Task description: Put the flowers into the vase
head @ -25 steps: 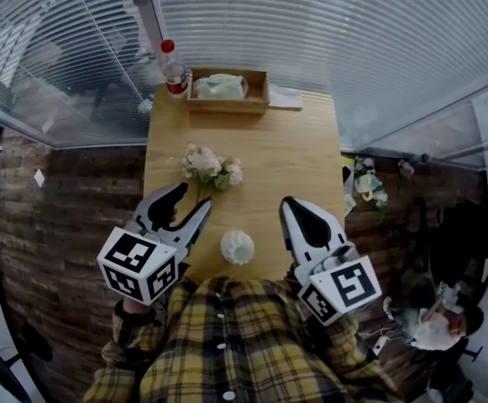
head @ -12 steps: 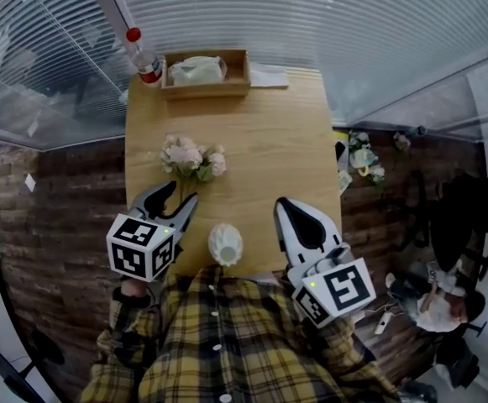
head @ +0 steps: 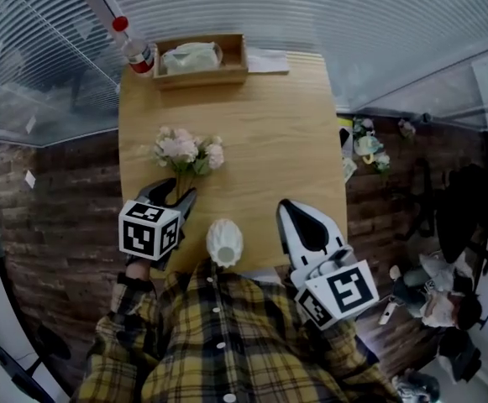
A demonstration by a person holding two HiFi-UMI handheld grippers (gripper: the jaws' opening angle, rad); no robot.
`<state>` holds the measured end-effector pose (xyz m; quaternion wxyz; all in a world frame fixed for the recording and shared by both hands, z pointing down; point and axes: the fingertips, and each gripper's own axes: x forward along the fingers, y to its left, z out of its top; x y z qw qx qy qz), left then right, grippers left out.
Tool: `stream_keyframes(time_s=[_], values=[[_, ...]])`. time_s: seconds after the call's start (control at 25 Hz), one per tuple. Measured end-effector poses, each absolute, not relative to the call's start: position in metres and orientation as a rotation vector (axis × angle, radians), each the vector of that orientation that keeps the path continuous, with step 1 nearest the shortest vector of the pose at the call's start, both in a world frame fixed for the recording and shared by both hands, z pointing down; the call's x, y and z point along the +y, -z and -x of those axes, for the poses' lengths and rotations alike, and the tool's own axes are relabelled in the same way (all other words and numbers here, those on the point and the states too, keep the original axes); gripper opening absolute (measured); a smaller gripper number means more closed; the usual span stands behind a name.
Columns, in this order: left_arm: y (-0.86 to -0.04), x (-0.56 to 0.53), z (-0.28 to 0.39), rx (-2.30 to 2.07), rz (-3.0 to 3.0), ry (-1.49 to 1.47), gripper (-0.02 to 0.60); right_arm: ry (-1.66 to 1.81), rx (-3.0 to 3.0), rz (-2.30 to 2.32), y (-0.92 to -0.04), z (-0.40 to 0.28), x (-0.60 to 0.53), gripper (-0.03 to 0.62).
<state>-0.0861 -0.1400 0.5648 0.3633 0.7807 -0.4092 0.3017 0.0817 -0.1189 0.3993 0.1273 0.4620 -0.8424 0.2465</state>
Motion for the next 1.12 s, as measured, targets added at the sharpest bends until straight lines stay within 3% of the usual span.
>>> stream_keyframes(time_s=[0.6, 0.72, 0.92, 1.12], values=[[-0.600, -0.142, 0.094, -1.088, -1.884, -0.926, 0.181, -0.790, -2.445, -1.345, -0.410, -0.088, -0.115, 0.012], [-0.608, -0.144, 0.098, -1.098, -1.862, -0.987, 0.157, -0.801, -2.440, -1.355, -0.411, -0.090, -0.116, 0.012], [-0.617, -0.148, 0.108, -1.143, -1.834, -1.061, 0.054, -0.812, -2.435, -1.356, -0.414, -0.090, -0.116, 0.012], [-0.613, -0.148, 0.109, -1.143, -1.821, -0.986, 0.055, -0.822, -2.431, -1.358, -0.414, -0.091, -0.118, 0.012]])
